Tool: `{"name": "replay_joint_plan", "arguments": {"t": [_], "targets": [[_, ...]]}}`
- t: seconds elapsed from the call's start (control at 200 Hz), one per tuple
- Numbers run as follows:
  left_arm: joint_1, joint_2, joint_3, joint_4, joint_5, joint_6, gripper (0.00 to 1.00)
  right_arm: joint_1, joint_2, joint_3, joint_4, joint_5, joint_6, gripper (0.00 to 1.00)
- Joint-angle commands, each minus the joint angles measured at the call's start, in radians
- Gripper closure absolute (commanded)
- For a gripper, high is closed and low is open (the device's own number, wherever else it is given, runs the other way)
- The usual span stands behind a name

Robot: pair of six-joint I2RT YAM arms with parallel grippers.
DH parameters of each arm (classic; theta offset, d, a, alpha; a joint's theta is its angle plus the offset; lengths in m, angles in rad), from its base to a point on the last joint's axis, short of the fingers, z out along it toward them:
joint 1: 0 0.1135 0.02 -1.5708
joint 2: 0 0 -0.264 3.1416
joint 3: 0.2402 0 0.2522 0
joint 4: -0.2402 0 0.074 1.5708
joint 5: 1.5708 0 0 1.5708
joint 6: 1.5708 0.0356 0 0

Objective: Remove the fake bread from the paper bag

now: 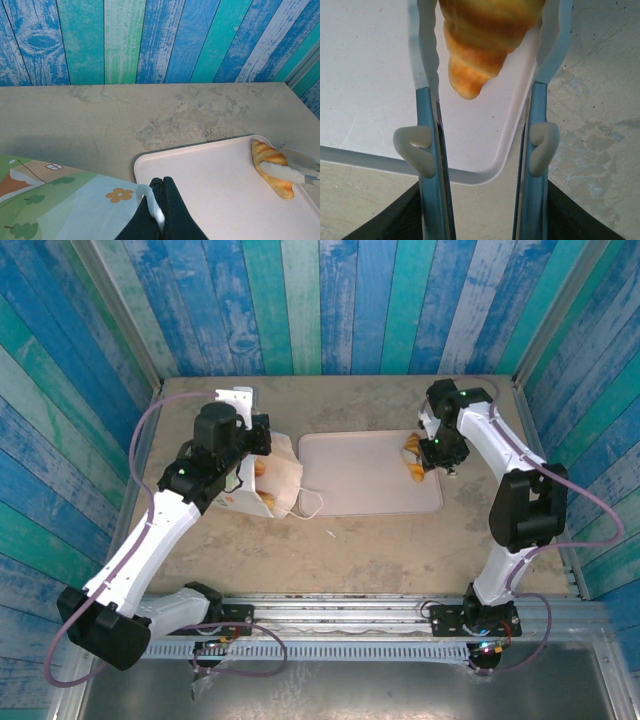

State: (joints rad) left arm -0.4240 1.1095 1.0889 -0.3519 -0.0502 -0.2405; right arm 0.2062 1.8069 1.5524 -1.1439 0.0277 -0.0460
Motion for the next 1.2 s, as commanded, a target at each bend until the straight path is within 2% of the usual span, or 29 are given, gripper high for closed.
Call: {"name": "replay_joint_plan", "arguments": {"t": [0.0,0.516,0.696,0.932,1.197], "targets": [[-0.004,-0.006,0.024,0.031,0.006,-0.007,1.00,-0.006,-0.014,0.006,-0.015,0.014,-0.019,0.47],[-0.004,-0.022,0.022,0.029,0.003,-0.013,1.00,-0.008,-0.017,0.003,-0.001,0.033,-0.070,0.47],[-0.003,-0.018,0.023,0.032,0.010,-0.018,1.00,-0.007,-0.024,-0.004,0.001,0.050,-0.072,0.43],[-0.003,-0.019,0.022,0.037,0.012,-0.023,1.00,-0.007,-0.111,-0.006,0.017,-0.001,-0.048,0.41],[-0.003,-0.023,0.020,0.047,0.003,-0.028,1.00,-0.007,-0.235,-0.047,0.051,-0.057,-0.008,0.45]]}}
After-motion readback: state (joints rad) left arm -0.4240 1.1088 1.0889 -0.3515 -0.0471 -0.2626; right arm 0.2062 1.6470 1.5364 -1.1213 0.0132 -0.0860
